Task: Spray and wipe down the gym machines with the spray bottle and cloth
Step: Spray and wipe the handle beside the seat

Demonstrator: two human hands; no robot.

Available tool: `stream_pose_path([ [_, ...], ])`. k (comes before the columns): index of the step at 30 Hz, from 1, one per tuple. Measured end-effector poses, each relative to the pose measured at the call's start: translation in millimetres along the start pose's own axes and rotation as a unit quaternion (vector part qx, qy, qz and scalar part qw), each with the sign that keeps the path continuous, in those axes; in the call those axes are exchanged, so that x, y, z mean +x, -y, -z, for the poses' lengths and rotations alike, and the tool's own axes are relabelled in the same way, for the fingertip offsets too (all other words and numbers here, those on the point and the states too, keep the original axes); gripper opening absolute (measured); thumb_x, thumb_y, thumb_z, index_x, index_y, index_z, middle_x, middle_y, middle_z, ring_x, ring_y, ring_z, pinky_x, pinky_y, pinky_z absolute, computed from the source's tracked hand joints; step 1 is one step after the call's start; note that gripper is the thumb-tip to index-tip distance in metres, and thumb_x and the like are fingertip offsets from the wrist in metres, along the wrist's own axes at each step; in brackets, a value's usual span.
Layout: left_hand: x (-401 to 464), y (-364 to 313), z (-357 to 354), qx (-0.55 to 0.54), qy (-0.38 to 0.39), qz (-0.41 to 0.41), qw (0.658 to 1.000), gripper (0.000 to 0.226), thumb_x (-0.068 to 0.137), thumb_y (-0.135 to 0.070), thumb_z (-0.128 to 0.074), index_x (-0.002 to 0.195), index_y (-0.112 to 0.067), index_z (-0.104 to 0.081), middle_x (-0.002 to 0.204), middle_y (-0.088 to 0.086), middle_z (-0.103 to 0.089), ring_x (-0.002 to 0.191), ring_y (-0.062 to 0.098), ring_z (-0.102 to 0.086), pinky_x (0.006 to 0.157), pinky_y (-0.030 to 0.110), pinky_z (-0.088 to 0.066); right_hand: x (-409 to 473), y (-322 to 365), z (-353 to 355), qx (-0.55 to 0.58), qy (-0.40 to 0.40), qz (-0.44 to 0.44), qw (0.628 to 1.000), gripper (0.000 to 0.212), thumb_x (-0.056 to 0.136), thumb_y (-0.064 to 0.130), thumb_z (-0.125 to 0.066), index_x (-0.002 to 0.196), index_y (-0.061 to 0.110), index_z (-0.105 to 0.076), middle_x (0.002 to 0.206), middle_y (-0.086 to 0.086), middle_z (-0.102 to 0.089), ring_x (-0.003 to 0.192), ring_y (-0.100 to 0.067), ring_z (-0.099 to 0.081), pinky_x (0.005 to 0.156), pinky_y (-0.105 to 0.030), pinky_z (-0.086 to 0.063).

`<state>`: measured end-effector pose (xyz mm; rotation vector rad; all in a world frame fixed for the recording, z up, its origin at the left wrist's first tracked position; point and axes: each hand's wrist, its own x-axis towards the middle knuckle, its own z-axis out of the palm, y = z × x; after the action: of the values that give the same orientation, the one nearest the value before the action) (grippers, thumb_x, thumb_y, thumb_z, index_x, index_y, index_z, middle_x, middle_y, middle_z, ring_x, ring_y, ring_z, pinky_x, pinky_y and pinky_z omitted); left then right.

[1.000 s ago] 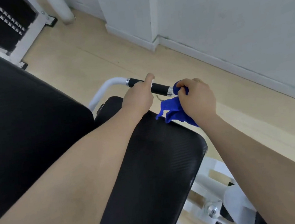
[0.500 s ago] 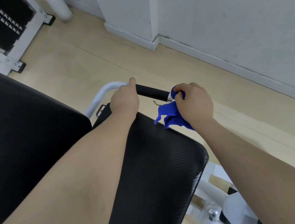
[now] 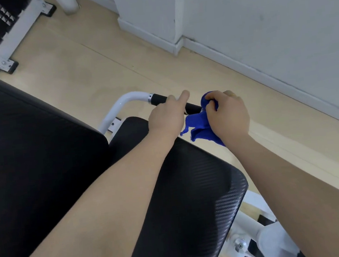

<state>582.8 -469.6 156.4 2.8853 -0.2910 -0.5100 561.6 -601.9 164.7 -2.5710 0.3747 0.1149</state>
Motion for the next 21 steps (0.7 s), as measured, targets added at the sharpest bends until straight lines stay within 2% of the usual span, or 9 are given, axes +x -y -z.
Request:
stream_pose_path([
  [4,-3.0,13.8,0.0,-0.016,-0.028,0.048,0.998,0.045,0.086,0.004,-0.035,0.125,-0.019,-0.035,0.090,0.009,-0.044,0.058,0.029,-0.042,0.041,0.031,-0.022,2.4,-1.2,2.8,-0.028,0.000,0.025,0.999,0.028,0.092,0.013,-0.038,0.104,0.020,-0.063,0.101,-0.005,-0.057,0.096,-0.028,-0.050,0.065,-0.032,-0.037],
  [8,-17.0,42.0,1.8,-0.055,-0.051,0.072,0.995,0.052,0.093,-0.007,-0.039,0.139,-0.026,-0.023,0.094,0.010,-0.052,0.063,0.029,-0.052,0.045,0.032,-0.032,9.0,19.3,-17.6,-0.078,0.046,0.099,0.991,0.030,0.095,0.022,-0.040,0.121,0.017,-0.055,0.116,-0.007,-0.053,0.103,-0.028,-0.046,0.077,-0.039,-0.045],
  [10,-26.7,55.4,3.2,-0.097,-0.065,0.089,0.989,0.064,0.093,-0.011,-0.042,0.147,-0.026,-0.011,0.084,0.007,-0.050,0.060,0.025,-0.051,0.047,0.032,-0.033,14.8,33.9,-34.8,-0.122,0.081,0.141,0.979,0.035,0.095,0.026,-0.042,0.128,0.015,-0.047,0.122,-0.009,-0.049,0.106,-0.029,-0.044,0.083,-0.038,-0.043],
  [11,-31.1,62.3,3.2,-0.114,-0.071,0.105,0.985,0.065,0.092,-0.012,-0.044,0.148,-0.023,-0.011,0.080,0.006,-0.051,0.058,0.023,-0.049,0.047,0.032,-0.034,17.9,41.8,-44.9,-0.146,0.093,0.158,0.972,0.037,0.095,0.027,-0.042,0.130,0.014,-0.044,0.123,-0.010,-0.047,0.106,-0.030,-0.044,0.084,-0.037,-0.042],
  [15,-44.2,79.6,-6.4,-0.136,-0.048,0.156,0.977,0.030,0.093,-0.018,-0.044,0.121,-0.009,-0.040,0.091,0.008,-0.059,0.072,0.027,-0.051,0.058,0.034,-0.035,31.7,68.3,-81.7,-0.234,0.114,0.206,0.943,0.041,0.095,0.026,-0.043,0.133,0.012,-0.038,0.127,-0.012,-0.044,0.109,-0.030,-0.042,0.083,-0.034,-0.036],
  [19,-44.9,81.1,-15.0,-0.126,-0.057,0.146,0.980,0.024,0.095,-0.021,-0.041,0.115,-0.009,-0.042,0.087,0.007,-0.056,0.071,0.028,-0.048,0.060,0.035,-0.035,42.0,76.1,-92.8,-0.294,0.112,0.249,0.916,0.039,0.095,0.017,-0.043,0.133,0.009,-0.038,0.125,-0.012,-0.046,0.111,-0.029,-0.042,0.074,-0.031,-0.032],
  [21,-44.5,82.3,-13.5,-0.126,-0.052,0.148,0.980,0.025,0.095,-0.019,-0.040,0.117,-0.008,-0.041,0.087,0.007,-0.055,0.071,0.028,-0.048,0.060,0.034,-0.034,42.1,66.8,-79.5,-0.307,0.125,0.217,0.918,0.032,0.093,0.014,-0.042,0.125,0.009,-0.045,0.120,-0.011,-0.050,0.109,-0.030,-0.043,0.072,-0.032,-0.029],
])
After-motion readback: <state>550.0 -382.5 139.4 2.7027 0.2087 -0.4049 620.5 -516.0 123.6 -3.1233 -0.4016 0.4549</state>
